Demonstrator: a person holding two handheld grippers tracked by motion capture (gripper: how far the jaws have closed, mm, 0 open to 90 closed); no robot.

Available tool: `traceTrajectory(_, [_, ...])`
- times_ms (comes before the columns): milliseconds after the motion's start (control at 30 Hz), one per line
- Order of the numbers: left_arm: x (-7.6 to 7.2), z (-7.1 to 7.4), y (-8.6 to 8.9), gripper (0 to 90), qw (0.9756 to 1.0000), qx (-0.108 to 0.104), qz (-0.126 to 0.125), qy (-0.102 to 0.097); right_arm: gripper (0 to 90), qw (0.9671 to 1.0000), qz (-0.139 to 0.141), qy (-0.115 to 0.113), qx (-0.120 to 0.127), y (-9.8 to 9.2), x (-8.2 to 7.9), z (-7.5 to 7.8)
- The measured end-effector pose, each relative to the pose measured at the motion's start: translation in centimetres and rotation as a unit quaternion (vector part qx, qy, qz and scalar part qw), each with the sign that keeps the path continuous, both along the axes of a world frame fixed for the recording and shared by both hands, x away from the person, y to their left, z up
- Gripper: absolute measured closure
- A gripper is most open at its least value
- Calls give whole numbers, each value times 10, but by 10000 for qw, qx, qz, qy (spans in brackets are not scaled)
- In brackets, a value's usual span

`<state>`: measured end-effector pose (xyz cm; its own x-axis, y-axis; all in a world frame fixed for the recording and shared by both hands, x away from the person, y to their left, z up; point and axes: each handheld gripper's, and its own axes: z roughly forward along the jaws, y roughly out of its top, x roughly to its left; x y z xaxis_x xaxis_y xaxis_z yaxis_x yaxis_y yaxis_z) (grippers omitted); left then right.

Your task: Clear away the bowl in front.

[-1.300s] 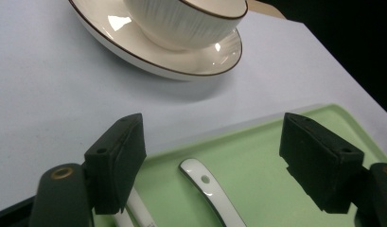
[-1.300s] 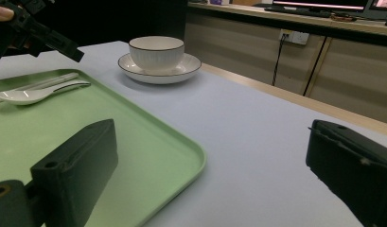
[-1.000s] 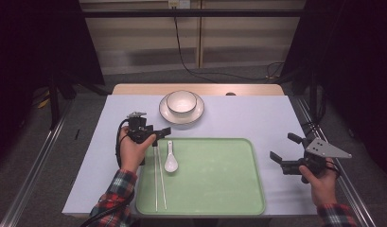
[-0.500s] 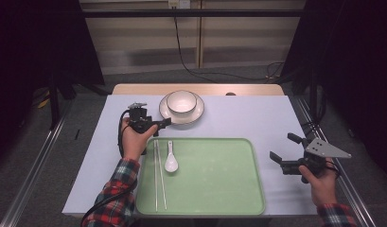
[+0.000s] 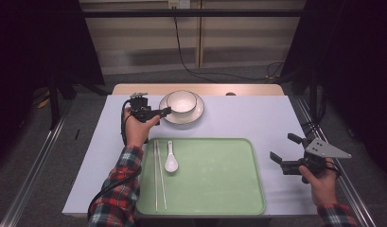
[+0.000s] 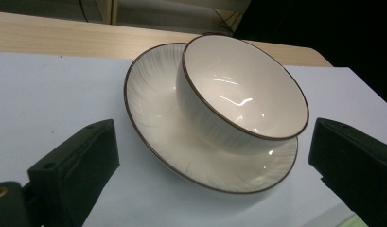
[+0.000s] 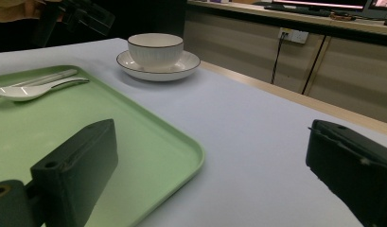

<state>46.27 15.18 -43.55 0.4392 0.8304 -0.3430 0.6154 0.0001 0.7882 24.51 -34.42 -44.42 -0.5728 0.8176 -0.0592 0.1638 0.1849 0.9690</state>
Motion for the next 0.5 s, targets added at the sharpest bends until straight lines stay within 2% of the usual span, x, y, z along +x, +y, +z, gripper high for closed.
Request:
traceTrajectory(167, [12,1,-4,25,9999,99,52,22,22,10000,-14,16,-3,0,0,0])
traceTrajectory(500, [32,-1,-11,46,9992,187,360,39,23,10000,-1,17,7,-1,0,0])
